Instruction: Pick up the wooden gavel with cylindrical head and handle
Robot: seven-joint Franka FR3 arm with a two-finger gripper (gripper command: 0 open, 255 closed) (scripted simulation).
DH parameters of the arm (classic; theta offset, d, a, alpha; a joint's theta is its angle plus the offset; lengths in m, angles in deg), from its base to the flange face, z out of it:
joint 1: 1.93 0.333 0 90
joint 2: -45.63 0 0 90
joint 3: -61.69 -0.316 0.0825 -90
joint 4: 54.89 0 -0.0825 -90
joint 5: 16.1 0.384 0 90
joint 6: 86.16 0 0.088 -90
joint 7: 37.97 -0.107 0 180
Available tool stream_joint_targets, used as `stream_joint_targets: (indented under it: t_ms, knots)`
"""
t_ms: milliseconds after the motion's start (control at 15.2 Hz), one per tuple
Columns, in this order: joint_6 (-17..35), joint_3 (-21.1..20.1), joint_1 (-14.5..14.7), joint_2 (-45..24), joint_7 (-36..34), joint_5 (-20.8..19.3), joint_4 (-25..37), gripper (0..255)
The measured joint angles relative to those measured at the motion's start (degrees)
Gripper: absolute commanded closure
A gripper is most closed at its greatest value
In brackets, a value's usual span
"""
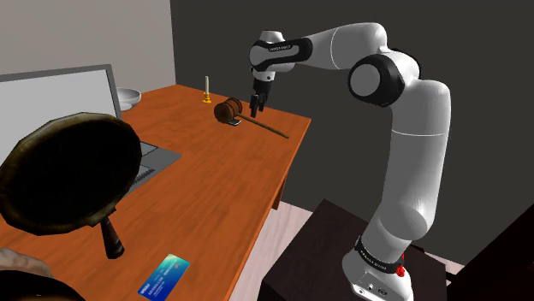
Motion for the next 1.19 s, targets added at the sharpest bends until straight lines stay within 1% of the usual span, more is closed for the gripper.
stream_joint_targets:
  t_ms: [66, 198, 660, 726, 1188]
  knots:
    - [-0.7, -0.1, -0.7, -2.9, 1.1, 0.8, 3.6, 0]
    - [-1.0, -0.4, -1.1, -5.0, 1.9, 1.3, 6.1, 0]
    - [3.4, -0.5, -1.3, -6.3, 2.6, 1.7, 2.9, 0]
    - [3.7, -0.5, -1.2, -6.3, 2.5, 1.7, 2.7, 255]
    - [4.0, -0.6, -1.2, -6.3, 2.5, 1.8, 2.4, 255]
